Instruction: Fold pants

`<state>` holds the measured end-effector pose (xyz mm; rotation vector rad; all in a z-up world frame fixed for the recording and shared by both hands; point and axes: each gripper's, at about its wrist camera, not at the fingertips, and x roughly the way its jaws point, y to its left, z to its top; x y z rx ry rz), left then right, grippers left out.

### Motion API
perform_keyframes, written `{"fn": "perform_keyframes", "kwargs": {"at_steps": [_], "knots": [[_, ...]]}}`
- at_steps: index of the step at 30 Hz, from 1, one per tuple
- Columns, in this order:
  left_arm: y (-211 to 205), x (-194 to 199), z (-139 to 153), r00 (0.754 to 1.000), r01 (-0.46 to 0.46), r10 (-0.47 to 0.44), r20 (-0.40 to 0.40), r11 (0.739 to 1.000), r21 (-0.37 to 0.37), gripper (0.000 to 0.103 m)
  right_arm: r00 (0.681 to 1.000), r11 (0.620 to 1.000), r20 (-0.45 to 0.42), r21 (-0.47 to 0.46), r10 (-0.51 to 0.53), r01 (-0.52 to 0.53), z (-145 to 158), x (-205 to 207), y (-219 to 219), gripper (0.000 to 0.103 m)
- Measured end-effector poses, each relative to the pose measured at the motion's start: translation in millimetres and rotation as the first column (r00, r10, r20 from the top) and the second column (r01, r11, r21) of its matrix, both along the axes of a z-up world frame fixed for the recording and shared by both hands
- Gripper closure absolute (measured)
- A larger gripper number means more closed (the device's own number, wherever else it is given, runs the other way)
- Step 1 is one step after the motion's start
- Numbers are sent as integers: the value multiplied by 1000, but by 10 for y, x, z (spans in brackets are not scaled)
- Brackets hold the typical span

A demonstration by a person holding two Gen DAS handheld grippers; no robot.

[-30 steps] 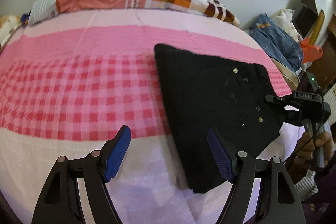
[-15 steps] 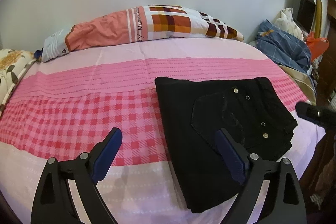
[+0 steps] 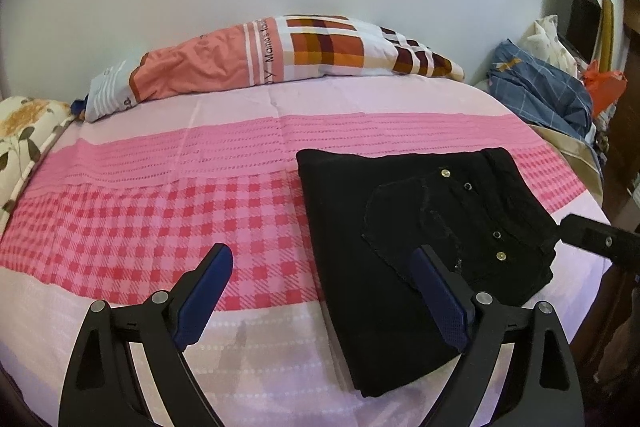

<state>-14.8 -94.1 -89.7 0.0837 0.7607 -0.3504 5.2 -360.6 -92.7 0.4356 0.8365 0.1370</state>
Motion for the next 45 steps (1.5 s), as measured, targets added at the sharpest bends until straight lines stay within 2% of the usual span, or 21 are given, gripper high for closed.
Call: {"fn": "perform_keyframes", "kwargs": {"at_steps": [2, 5, 8, 13, 17, 19, 23, 27, 29, 33, 35, 38, 42, 45], "knots": [[-27, -13, 13, 1000, 7, -7, 6, 1000, 13, 12, 1000, 1000, 3, -20, -8, 8, 38, 27, -55, 18], [-54, 0, 20, 1000, 12, -13, 7, 1000, 26, 12, 1000, 999, -5, -39, -27, 27, 78, 84, -185, 11], [-63, 32, 9, 1000, 17, -16, -7, 999, 32, 12, 998, 998, -33, -51, -46, 45, 74, 192, -368, 10], [-86, 125, -31, 999, 26, -24, -34, 999, 46, 12, 995, 995, -89, -92, -38, 30, -85, 436, -585, 9], [-98, 260, -97, 995, 51, -48, -82, 998, 39, 12, 985, 999, -168, -33, -21, 16, -341, 640, -741, 9], [-94, 355, -141, 989, 77, -75, -125, 997, 12, 12, 982, 1000, -190, 1, -12, 13, -433, 703, -787, 9], [-93, 573, -283, 954, 146, -165, -251, 985, -96, 12, 976, 997, -214, 70, 53, -39, -597, 817, -812, 9], [-113, 758, -454, 917, 165, -203, -342, 977, -137, 12, 965, 980, -225, 176, 136, -97, -744, 921, -829, 9], [-132, 843, -524, 888, 189, -244, -389, 966, -176, 12, 956, 974, -248, 195, 160, -113, -836, 975, -821, 9], [-178, 1031, -689, 829, 197, -294, -476, 950, -243, 12, 953, 954, -214, 255, 214, -157, -867, 1049, -881, 9], [-153, 1091, -678, 821, 201, -333, -464, 929, -312, 12, 946, 931, -198, 312, 258, -189, -900, 1075, -938, 9], [-133, 1197, -715, 783, 201, -397, -480, 891, -408, 12, 934, 890, -152, 384, 322, -244, -950, 1072, -995, 11], [-173, 1208, -694, 757, 258, -457, -468, 866, -428, 12, 924, 840, -102, 461, 369, -285, -1003, 1036, -1061, 11], [-210, 1192, -671, 743, 306, -491, -454, 853, -422, 12, 905, 831, -102, 449, 412, -328, -1002, 1056, -1063, 16]]}}
